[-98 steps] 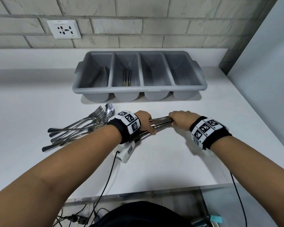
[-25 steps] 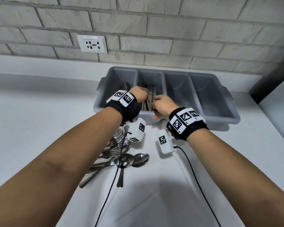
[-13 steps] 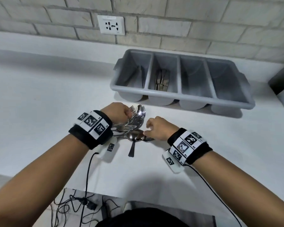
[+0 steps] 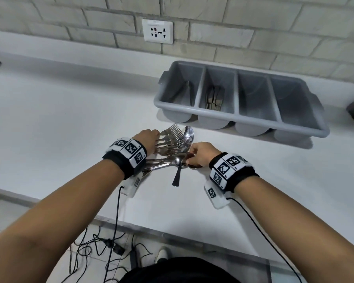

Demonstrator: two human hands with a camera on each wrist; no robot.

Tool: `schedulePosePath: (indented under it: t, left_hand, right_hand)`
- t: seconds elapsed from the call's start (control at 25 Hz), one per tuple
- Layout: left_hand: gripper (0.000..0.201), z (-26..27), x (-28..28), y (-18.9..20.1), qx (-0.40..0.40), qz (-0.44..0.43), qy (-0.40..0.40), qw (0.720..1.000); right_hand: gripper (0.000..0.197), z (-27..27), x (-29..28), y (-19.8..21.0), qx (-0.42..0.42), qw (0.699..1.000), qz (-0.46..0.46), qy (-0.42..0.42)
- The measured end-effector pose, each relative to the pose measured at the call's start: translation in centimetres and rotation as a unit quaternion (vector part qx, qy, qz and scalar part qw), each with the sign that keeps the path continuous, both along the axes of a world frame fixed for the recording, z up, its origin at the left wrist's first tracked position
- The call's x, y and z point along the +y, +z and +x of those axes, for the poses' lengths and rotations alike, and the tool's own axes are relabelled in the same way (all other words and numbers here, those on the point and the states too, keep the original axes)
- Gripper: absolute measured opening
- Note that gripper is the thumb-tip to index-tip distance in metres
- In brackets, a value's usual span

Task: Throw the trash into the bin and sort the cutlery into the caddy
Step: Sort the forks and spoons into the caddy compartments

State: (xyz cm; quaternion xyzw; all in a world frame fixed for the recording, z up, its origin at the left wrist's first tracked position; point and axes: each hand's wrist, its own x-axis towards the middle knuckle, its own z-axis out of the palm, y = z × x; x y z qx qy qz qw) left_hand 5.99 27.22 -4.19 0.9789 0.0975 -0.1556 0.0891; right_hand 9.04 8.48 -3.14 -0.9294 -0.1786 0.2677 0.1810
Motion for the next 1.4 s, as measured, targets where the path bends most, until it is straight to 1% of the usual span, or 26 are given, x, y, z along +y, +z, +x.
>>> schedulePosePath:
  t: [0.08,0.16,0.24,0.28,0.32,0.36,0.48,0.6,0.72,0.88,1.0,1.08,1.16,1.24,1.28,1.32,1.4]
  left_hand:
    - [0.047,0.2,0.3,0.1,0.003,0.002,0.001,1.0]
    - [0.061,0.3,0.6,0.4,0.0,0.007,0.0,1.0]
    - [0.076,0.3,1.1,0.4,-0.016,-0.001,0.022,1.0]
    - [0.077,0.3,1.3,0.4,-0.015,-0.001,0.024,1.0]
    - [0.073,0.4,1.5,0.4,-0.003,0.007,0.015,1.0]
    - [0.065,0.6,1.6,0.3,0.009,0.012,0.006,1.0]
    - [0.044,0.6,1.5,0.8,0.007,-0.005,0.017,1.0]
    - [0.029,0.5,1.3,0.8,0.012,-0.028,0.015,0.999]
    - [0.032,0.3,0.7,0.4,0.029,-0.011,0.009,0.999]
    - [0.035,0.3,0.8,0.2,0.012,-0.024,0.006,1.0]
    - [0.035,0.3,1.3,0.4,-0.023,-0.061,0.014,0.998]
    - [0.033,0.2,1.3,0.7,-0.056,-0.085,0.012,0.995]
    - [0.03,0.2,1.1,1.0,-0.083,-0.116,-0.003,0.99]
    - [0.032,0.1,0.7,1.3,-0.097,-0.158,-0.012,0.983]
    - [0.033,0.0,0.3,1.4,-0.098,-0.182,-0.017,0.978]
    - [0.035,0.0,-0.2,1.5,-0.096,-0.204,-0.02,0.974]
    - [0.041,0.0,-1.4,1.5,-0.089,-0.228,-0.031,0.969]
  right_hand:
    - [0.026,0.3,-0.4,0.4,-0.003,1.0,-0.016,-0.01]
    - [0.032,0.6,-0.7,0.6,-0.001,1.0,-0.018,-0.024]
    - [0.042,0.3,-0.7,0.5,0.007,0.999,0.008,-0.033]
    - [0.048,-0.1,-0.6,0.3,0.007,0.999,0.02,-0.032]
    - [0.051,-0.5,-0.4,0.0,0.005,0.999,0.027,-0.03]
    - [0.047,-0.8,-0.1,-0.4,0.003,0.999,0.036,-0.029]
    - [0.024,-1.3,0.5,-0.6,0.016,0.998,0.052,-0.034]
    - [0.02,-0.8,0.1,-0.1,0.024,0.998,0.039,-0.029]
    - [0.02,-0.3,-0.8,0.5,0.001,1.0,0.012,-0.022]
    - [0.026,0.3,-2.0,0.8,-0.023,0.999,-0.028,-0.017]
    - [0.037,0.6,-2.3,0.4,-0.033,0.998,-0.05,0.013]
    - [0.039,0.8,-2.1,0.0,-0.038,0.996,-0.07,0.036]
    - [0.036,0.9,-2.0,-0.2,-0.029,0.995,-0.091,0.042]
    - [0.022,1.0,-2.2,-0.1,-0.013,0.997,-0.061,0.035]
    - [0.013,1.0,-2.3,0.0,-0.011,0.999,-0.03,0.024]
    - [0.009,1.2,-2.6,0.1,-0.017,1.0,0.003,0.011]
    - [0.011,1.5,-3.1,0.3,-0.034,0.997,0.057,-0.027]
